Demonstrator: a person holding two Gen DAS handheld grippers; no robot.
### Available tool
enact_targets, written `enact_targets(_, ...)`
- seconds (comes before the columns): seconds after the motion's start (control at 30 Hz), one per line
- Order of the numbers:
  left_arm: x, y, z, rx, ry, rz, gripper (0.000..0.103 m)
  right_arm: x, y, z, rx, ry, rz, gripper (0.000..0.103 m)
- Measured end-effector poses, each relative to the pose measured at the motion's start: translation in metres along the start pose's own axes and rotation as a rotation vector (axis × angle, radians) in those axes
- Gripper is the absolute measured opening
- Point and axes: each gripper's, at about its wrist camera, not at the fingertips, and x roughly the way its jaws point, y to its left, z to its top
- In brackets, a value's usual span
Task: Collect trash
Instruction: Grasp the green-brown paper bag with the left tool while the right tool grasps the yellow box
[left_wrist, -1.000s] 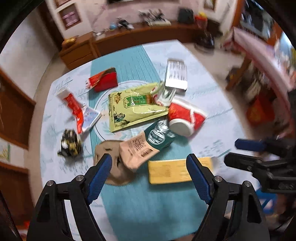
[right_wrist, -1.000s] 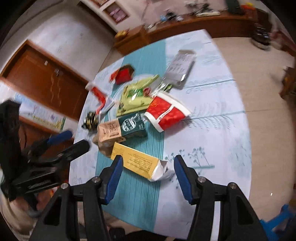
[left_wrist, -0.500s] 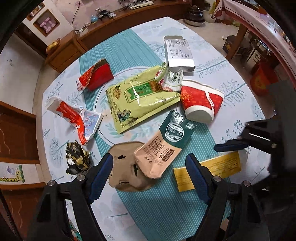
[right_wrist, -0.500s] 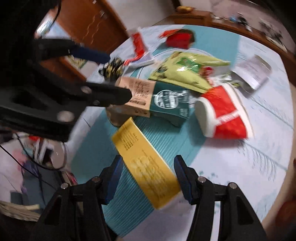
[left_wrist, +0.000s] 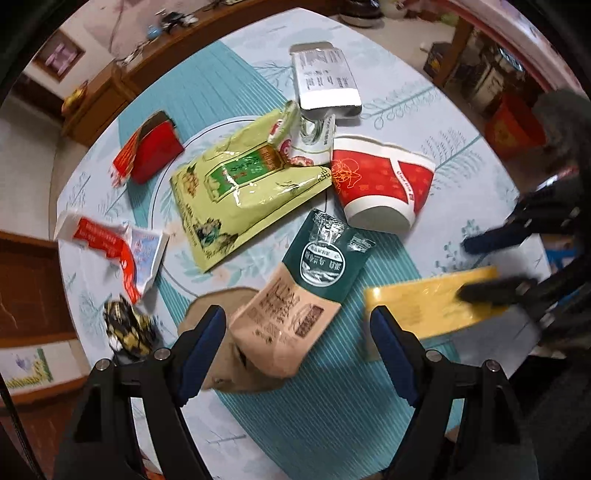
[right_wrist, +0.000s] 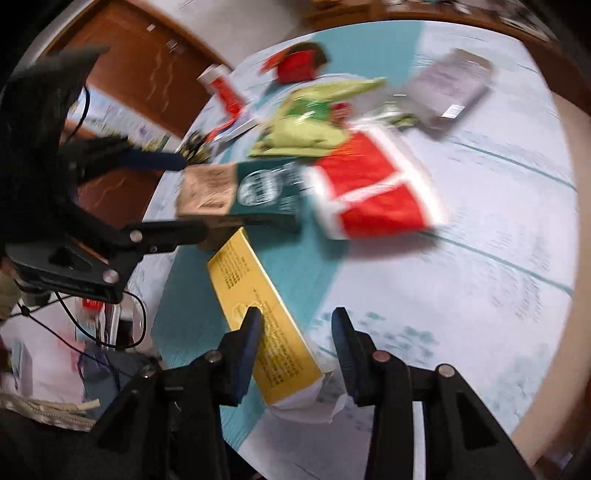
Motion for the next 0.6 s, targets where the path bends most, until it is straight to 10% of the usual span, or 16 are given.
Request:
enact_targets(0.33,0.027,0.005,0.022,0.017,0.104,-0.049,0.067,-0.011,-0.008,-0.007,0.068,-0.001,0.015,0.041)
enact_targets(0.47,0.03,0.0,0.026,0.038,0.122,-0.065,0.044,-0.006,0.0,-0.003,0.06,0.021,0.03,0.056)
enact_targets(0.6,0.042,-0.012,0.022,0.071,0.163,-0.027,0.044,-0.01,0.018,-0.006,-0.012,0.012,0.048,0.066)
